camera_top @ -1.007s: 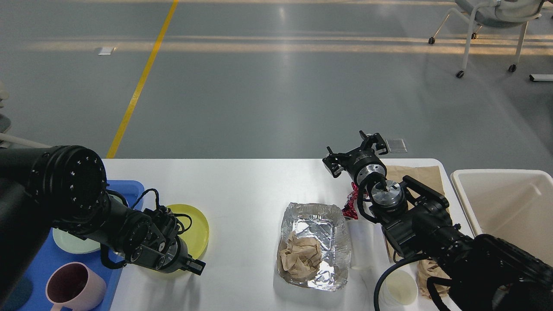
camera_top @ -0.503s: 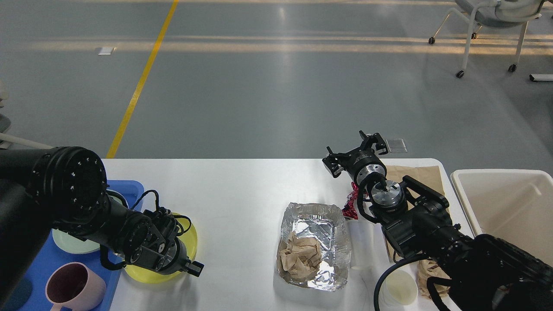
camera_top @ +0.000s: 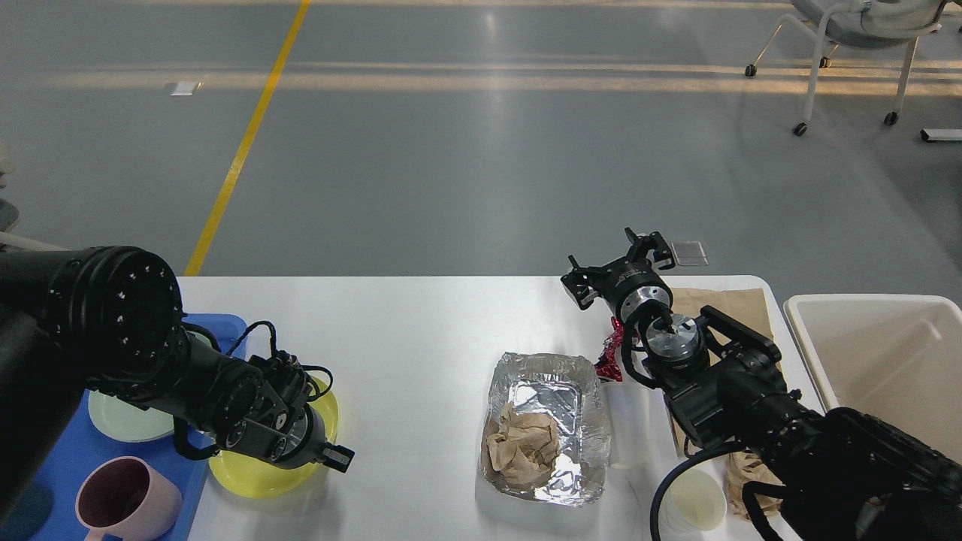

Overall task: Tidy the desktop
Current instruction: 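Close the left gripper on the yellow plate's rim, then lift the yellow plate up with the left gripper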

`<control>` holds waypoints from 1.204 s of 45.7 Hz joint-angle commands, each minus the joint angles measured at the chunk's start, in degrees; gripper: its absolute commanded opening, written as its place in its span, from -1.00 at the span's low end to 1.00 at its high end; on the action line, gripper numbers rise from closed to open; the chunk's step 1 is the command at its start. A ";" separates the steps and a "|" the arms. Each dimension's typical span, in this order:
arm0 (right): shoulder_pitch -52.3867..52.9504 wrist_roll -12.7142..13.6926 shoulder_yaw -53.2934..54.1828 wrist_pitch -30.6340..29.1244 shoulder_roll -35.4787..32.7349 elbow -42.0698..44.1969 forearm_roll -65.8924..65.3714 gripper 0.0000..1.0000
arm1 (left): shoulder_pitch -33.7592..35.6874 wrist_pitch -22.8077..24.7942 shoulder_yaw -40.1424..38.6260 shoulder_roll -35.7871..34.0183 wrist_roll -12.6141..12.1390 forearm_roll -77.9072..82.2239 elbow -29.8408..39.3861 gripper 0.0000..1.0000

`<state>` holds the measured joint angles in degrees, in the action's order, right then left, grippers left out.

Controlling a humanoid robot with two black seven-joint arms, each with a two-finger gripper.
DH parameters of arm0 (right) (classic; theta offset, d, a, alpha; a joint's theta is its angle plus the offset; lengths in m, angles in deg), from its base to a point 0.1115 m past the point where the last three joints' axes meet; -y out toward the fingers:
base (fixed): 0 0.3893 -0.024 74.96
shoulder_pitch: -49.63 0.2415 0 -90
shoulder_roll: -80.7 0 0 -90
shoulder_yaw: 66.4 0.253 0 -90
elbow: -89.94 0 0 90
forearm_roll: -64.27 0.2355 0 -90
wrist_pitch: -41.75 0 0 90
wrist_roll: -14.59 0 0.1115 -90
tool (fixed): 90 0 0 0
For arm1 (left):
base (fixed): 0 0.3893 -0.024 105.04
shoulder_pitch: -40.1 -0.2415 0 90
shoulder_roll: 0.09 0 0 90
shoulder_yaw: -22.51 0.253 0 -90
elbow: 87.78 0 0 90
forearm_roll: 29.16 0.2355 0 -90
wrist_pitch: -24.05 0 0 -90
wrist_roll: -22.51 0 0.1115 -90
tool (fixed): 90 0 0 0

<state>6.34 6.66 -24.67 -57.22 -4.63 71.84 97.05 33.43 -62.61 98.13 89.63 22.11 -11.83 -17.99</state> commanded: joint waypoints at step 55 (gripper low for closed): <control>-0.04 -0.08 0.01 0.00 -0.02 0.00 0.00 1.00 | 16.33 12.30 -7.33 -2.18 0.75 -1.25 -0.97 -1.00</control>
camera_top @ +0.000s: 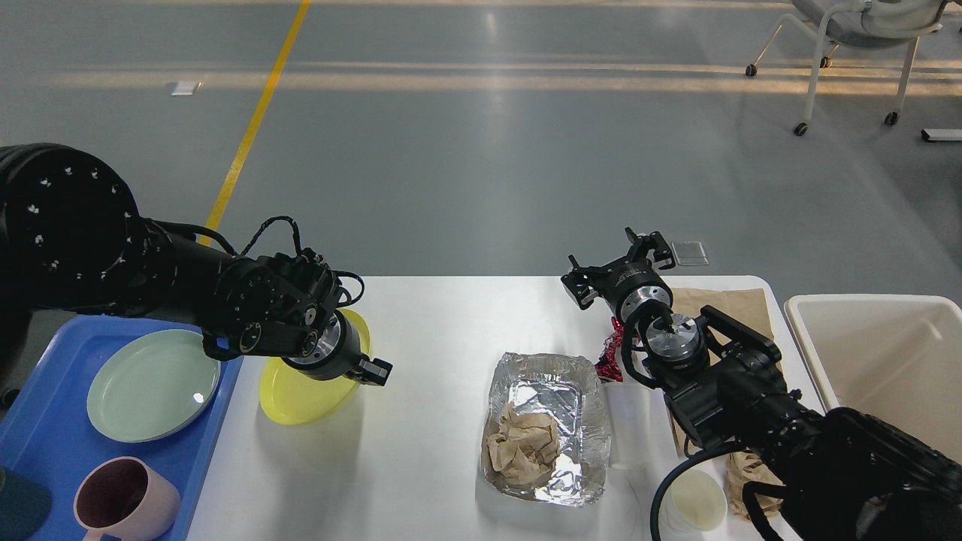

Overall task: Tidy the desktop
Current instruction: 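Lift the yellow plate up with the left gripper, then lower the yellow plate onto the pale green plate in the blue tray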

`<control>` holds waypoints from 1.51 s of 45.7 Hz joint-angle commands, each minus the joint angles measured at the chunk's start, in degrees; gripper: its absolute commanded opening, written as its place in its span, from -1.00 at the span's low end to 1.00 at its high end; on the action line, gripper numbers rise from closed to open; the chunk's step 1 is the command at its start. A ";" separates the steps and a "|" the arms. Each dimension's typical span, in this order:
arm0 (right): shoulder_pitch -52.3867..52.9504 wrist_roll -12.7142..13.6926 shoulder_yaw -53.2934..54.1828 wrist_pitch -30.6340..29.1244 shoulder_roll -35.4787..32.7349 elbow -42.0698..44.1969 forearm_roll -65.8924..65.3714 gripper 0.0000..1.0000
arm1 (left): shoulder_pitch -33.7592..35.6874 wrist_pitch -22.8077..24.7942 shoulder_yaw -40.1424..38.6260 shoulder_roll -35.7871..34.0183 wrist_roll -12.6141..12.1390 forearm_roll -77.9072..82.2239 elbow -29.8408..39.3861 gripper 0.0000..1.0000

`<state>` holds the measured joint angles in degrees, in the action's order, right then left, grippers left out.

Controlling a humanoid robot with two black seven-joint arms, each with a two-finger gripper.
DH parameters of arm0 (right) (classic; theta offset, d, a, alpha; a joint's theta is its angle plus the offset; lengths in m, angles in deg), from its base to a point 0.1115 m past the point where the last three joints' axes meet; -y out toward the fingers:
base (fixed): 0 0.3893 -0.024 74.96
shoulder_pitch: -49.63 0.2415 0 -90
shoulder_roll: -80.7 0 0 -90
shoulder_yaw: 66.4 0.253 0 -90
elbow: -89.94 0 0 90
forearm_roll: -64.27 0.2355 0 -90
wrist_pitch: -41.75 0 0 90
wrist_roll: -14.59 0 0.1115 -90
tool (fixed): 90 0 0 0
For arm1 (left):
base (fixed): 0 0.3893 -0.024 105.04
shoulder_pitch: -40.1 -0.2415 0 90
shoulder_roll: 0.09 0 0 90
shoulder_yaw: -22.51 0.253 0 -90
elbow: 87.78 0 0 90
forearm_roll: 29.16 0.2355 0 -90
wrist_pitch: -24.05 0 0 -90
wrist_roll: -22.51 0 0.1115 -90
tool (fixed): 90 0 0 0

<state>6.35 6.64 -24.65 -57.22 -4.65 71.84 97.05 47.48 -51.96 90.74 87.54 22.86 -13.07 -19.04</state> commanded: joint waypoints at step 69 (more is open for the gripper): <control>0.04 -0.05 -0.09 0.00 0.01 0.00 0.00 1.00 | 35.52 41.01 15.79 -13.09 12.21 1.58 -0.10 -1.00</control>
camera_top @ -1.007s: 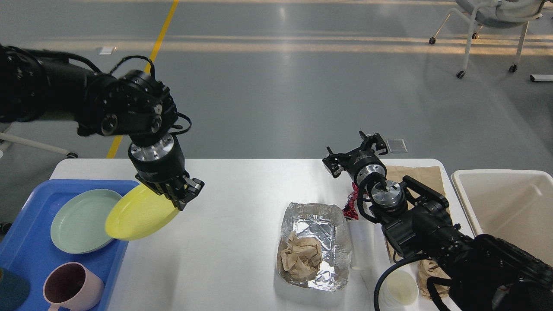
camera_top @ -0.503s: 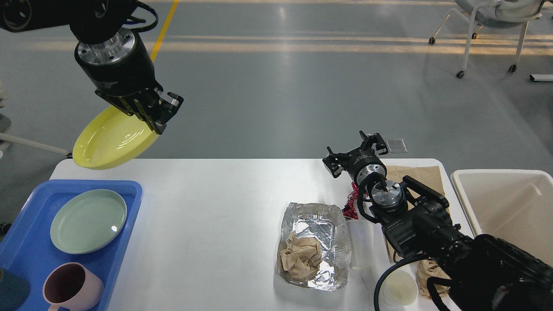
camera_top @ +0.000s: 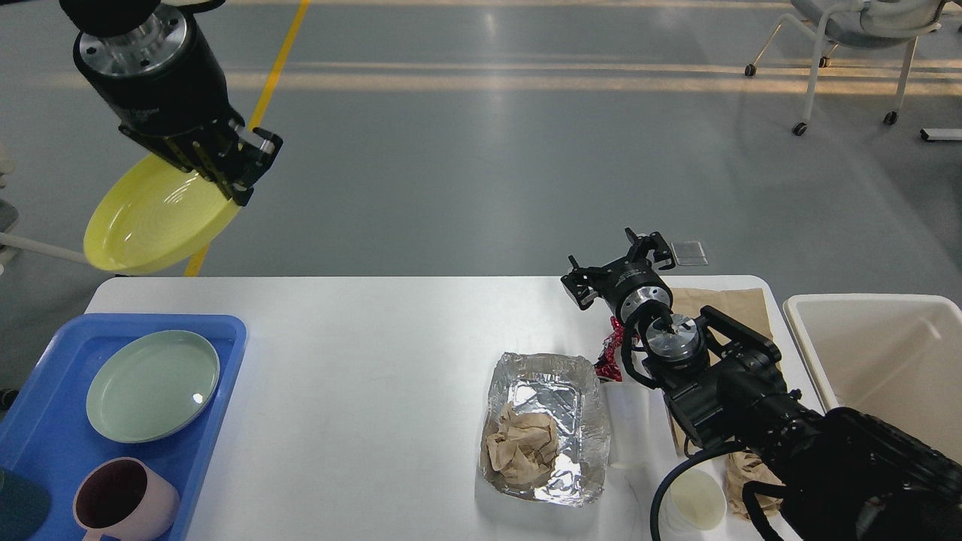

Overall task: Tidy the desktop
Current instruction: 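Lower the yellow plate onto the pale green plate in the blue tray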

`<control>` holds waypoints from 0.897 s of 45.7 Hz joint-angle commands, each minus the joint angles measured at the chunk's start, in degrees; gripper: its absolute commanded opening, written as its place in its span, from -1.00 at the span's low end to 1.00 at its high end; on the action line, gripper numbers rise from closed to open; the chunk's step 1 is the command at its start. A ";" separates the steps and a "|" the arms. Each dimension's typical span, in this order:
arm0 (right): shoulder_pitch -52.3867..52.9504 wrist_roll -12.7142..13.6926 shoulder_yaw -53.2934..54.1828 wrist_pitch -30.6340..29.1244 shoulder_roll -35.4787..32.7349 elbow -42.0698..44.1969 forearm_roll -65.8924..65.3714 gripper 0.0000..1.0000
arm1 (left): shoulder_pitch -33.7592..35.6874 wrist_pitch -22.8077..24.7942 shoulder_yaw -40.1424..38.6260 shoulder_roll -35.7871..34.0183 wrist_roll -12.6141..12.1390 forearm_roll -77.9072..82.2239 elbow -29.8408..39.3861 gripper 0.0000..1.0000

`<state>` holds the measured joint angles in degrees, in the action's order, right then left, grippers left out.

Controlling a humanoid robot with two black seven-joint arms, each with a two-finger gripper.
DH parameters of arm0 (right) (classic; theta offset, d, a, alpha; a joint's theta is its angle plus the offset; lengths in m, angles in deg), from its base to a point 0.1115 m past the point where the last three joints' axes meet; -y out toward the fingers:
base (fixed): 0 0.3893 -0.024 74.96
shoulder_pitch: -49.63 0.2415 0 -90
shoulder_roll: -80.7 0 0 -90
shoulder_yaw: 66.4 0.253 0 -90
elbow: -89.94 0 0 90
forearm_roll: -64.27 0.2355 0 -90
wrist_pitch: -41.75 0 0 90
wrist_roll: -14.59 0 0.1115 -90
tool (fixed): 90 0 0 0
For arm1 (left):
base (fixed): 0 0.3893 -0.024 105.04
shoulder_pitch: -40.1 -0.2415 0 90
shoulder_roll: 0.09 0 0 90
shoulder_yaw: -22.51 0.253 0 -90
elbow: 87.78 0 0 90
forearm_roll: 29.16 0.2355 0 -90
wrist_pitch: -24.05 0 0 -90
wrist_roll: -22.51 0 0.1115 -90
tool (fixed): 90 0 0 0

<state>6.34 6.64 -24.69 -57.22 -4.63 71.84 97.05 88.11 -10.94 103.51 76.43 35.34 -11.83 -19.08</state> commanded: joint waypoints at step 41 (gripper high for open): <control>0.05 -0.06 0.04 0.00 -0.01 0.00 0.00 1.00 | -43.44 -21.86 4.26 -9.37 -0.44 3.58 -19.83 -1.00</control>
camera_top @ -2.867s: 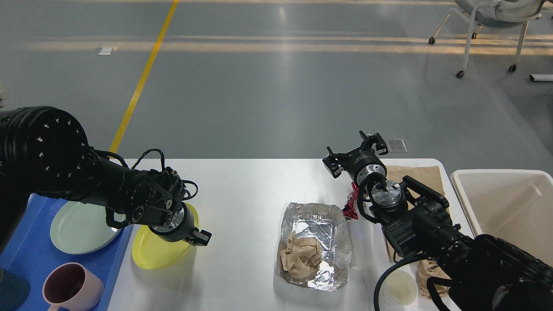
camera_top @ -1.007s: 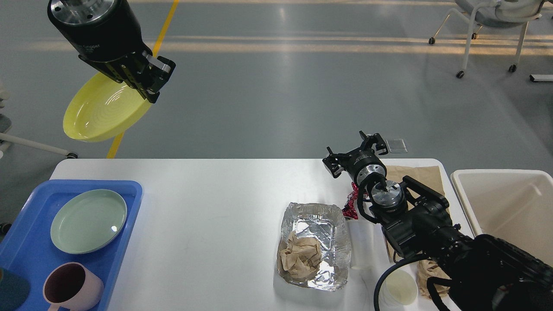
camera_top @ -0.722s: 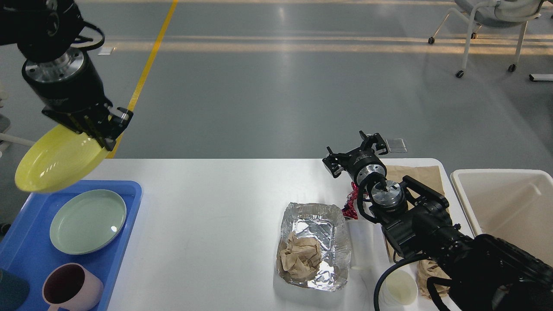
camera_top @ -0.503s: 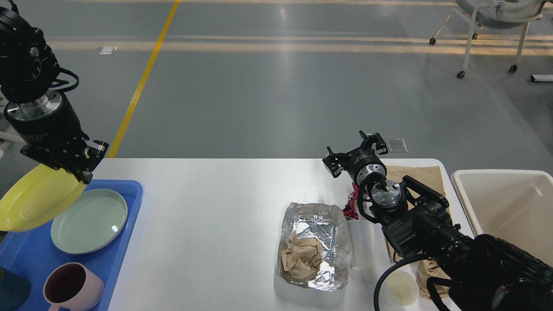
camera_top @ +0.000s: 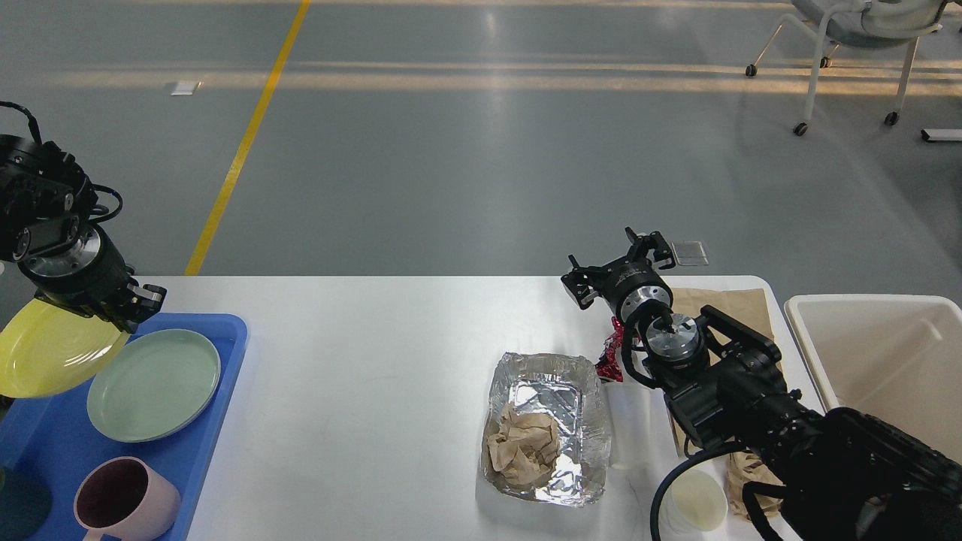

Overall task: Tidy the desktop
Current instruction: 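Lower the yellow plate onto the pale green plate in the blue tray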

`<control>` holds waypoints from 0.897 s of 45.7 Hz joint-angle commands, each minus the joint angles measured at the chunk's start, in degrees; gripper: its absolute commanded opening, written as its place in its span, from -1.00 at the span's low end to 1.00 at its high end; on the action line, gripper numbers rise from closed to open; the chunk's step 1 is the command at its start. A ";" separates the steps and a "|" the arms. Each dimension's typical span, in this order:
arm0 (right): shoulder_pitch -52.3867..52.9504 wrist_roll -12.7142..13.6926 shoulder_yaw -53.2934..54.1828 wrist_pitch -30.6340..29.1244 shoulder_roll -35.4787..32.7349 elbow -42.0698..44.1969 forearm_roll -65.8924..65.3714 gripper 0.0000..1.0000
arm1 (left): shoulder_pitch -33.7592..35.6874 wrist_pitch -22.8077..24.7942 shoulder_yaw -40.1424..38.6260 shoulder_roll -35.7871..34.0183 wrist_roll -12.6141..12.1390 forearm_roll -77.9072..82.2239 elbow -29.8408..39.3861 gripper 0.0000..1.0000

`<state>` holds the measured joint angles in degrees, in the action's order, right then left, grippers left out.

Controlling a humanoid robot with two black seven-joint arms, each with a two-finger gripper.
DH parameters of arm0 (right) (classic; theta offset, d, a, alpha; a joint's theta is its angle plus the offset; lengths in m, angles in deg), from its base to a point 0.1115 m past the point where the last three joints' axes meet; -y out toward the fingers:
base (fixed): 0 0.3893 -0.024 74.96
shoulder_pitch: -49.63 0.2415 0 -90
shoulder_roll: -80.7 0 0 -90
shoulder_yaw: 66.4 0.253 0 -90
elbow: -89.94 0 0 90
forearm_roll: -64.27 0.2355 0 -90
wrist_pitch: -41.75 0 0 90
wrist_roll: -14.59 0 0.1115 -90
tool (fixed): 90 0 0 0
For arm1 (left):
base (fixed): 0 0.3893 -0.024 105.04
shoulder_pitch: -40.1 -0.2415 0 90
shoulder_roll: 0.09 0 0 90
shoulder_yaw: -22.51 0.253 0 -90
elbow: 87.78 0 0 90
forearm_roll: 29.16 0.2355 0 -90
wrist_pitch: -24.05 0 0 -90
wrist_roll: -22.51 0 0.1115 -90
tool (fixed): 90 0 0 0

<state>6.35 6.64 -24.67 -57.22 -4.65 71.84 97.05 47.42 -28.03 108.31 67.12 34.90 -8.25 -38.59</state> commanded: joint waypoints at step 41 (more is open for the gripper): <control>0.04 -0.06 0.02 0.00 0.00 0.00 0.00 1.00 | -16.29 -19.46 -7.66 1.26 -1.84 -0.26 -1.29 -0.99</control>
<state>6.37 6.63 -24.68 -57.22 -4.64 71.84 97.05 31.39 -47.39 100.87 68.32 33.06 -8.41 -39.85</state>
